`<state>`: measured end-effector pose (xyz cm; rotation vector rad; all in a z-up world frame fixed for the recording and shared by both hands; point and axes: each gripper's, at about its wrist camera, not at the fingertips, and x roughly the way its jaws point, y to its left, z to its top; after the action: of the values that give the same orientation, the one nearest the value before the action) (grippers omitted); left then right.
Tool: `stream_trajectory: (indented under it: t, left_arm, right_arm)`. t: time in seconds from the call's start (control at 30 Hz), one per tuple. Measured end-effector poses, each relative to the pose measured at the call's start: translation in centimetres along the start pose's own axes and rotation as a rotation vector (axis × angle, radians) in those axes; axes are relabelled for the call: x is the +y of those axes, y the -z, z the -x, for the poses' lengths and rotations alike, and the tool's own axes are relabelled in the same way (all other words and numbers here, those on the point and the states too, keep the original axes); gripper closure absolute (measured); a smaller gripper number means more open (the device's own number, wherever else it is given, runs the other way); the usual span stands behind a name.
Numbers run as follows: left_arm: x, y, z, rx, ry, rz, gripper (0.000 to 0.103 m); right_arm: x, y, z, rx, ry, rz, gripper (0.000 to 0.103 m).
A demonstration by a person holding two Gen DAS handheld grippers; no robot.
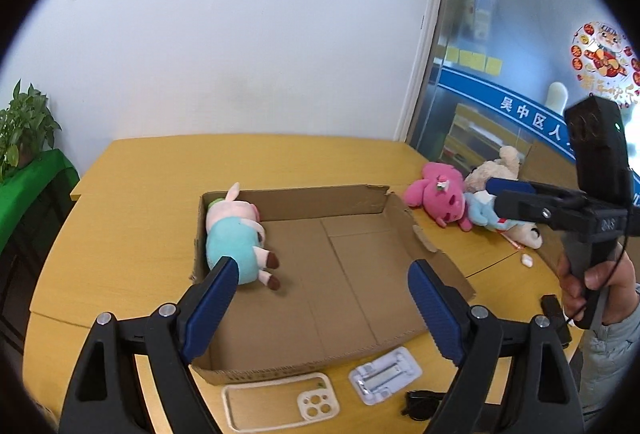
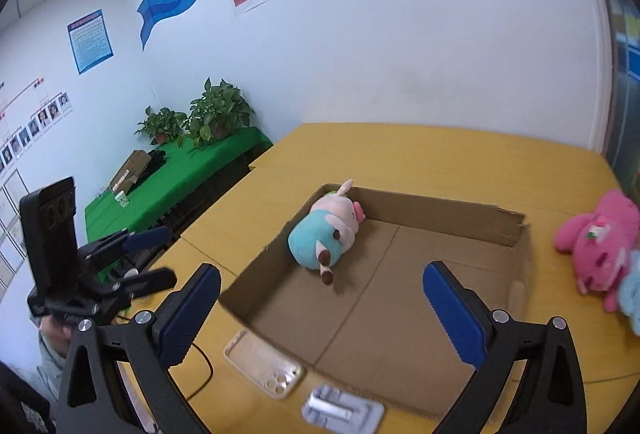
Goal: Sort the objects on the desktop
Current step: 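Move both grippers to the black UGREEN product box on the table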
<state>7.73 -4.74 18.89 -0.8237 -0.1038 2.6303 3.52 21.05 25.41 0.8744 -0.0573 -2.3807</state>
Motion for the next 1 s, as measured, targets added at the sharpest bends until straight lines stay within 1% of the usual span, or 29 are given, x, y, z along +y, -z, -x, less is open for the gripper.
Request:
stream_trajectory:
  t: [0.07, 0.13, 0.23, 0.3, 0.33, 0.37, 0.43, 0.47, 0.53, 0.6, 0.67, 0.7, 0.73, 0.77, 0.8, 0.83, 0.87, 0.9, 1.0]
  left_arm:
    - [-0.4, 1.2, 0.9, -0.01, 0.021, -0.006, 0.014]
    - [-1.2, 2.2, 0.9, -0.011, 0.035, -0.027, 0.014]
    - [-2.0, 4.2, 0.4, 0.028, 0.049, -0.045, 0.014]
    - [-2.4, 5.7, -0.3, 0.064, 0.079, -0.035, 0.014]
    - [-2.5, 6.4, -0.5, 0.079, 0.09, -0.031, 0.014]
    - [-2.6, 7.4, -0.9, 0.101, 0.108, -0.024, 0.014]
    - [-2.6, 8.7, -1.7, 0.138, 0.146, 0.005, 0.014]
    - [-2.4, 9.6, -2.2, 0.166, 0.182, 0.034, 0.014]
    - [-2.1, 11.1, -2.8, 0.211, 0.227, 0.076, 0.014]
    - [-2.0, 12.3, -3.4, 0.249, 0.25, 0.098, 0.014]
    - [-2.8, 13.4, -4.2, 0.278, 0.261, 0.093, 0.014]
    - [-3.2, 13.7, -4.6, 0.287, 0.26, 0.082, 0.014]
    - [-3.3, 14.1, -4.6, 0.293, 0.259, 0.073, 0.014]
    - [-3.5, 14.6, -4.7, 0.302, 0.255, 0.067, 0.014]
    - [-3.3, 15.0, -4.7, 0.308, 0.257, 0.07, 0.014]
    - [-3.1, 15.3, -4.7, 0.316, 0.27, 0.081, 0.014]
    - [-2.7, 15.6, -4.8, 0.324, 0.275, 0.101, 0.014]
    - [-2.3, 15.8, -4.7, 0.328, 0.275, 0.117, 0.014]
    - [-0.4, 16.4, -4.3, 0.327, 0.259, 0.173, 0.014]
  right_arm:
    - [0.4, 2.0, 2.0, 0.021, 0.029, 0.025, 0.0]
    - [0.5, 4.2, 3.3, 0.051, 0.041, 0.035, 0.0]
    - [0.3, 8.5, 4.5, 0.116, 0.057, 0.042, 0.0]
    - [0.1, 12.1, 4.8, 0.177, 0.067, 0.036, 0.0]
    - [0.1, 13.6, 4.8, 0.203, 0.062, 0.031, 0.0]
    - [0.2, 15.9, 4.8, 0.249, 0.043, 0.021, 0.0]
    - [0.8, 19.2, 4.4, 0.319, 0.013, 0.02, 0.0]
    - [1.4, 20.9, 4.2, 0.353, 0.003, 0.024, 0.0]
    - [2.3, 23.1, 3.3, 0.394, -0.033, 0.019, 0.0]
    - [3.2, 24.6, 2.4, 0.422, -0.05, 0.024, 0.001]
    - [3.9, 25.7, 1.2, 0.449, -0.042, 0.047, 0.008]
    - [4.1, 26.1, 0.6, 0.46, -0.021, 0.066, 0.017]
    - [4.2, 26.3, 0.0, 0.471, 0.009, 0.084, 0.031]
    - [4.2, 26.5, -0.3, 0.48, 0.023, 0.089, 0.037]
    - [4.1, 26.6, -0.5, 0.483, 0.016, 0.077, 0.051]
    - [4.0, 26.8, -0.8, 0.486, -0.009, 0.052, 0.054]
    - [3.8, 26.6, -1.2, 0.476, -0.058, 0.014, 0.054]
    - [3.8, 26.5, -1.6, 0.467, -0.086, -0.009, 0.055]
    - [3.3, 26.5, -3.4, 0.431, -0.244, -0.166, 0.056]
